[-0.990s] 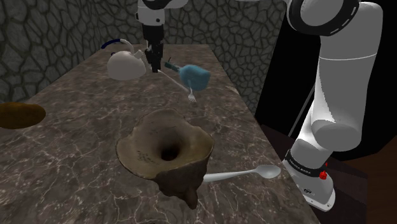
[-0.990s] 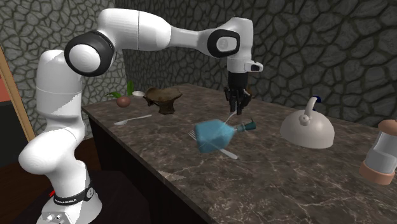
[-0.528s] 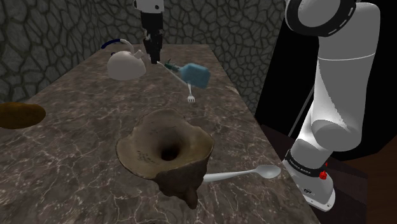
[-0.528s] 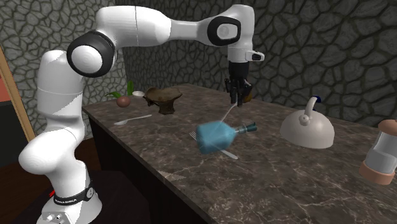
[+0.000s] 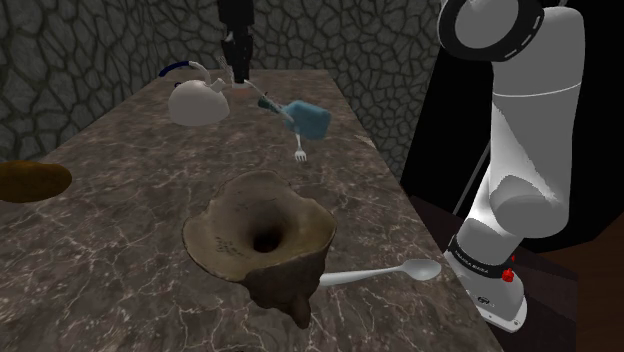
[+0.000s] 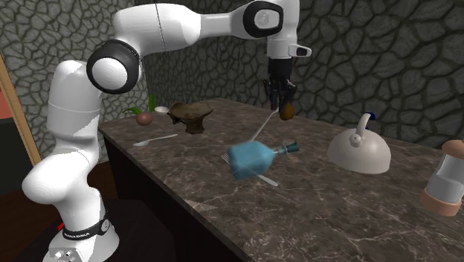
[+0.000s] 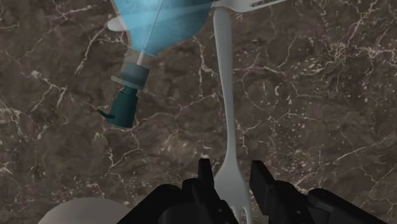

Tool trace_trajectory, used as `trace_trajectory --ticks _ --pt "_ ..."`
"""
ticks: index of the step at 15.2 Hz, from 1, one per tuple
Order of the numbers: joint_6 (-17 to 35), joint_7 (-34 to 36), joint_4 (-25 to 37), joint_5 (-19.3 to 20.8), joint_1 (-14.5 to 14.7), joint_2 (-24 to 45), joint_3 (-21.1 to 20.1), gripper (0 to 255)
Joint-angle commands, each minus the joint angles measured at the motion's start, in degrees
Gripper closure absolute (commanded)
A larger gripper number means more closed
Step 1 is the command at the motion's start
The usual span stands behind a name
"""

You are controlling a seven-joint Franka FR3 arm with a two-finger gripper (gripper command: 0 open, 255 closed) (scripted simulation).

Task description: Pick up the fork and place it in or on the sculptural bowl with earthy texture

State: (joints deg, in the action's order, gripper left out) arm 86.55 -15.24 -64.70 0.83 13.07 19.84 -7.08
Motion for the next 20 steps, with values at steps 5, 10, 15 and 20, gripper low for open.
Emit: trace_trajectory --ticks 5,10,15,20 --pt "-6.9 0.2 10.4 0.5 0.6 3.6 0.0 255" --pt "-3.5 3.9 -1.1 -0.1 2.6 -4.7 -1.3 255" --pt "-0.5 8.9 -11.9 -0.8 5.3 -12.6 -3.2 255" --pt "1.1 14.3 -19.1 -1.5 8.1 -18.4 -5.7 255"
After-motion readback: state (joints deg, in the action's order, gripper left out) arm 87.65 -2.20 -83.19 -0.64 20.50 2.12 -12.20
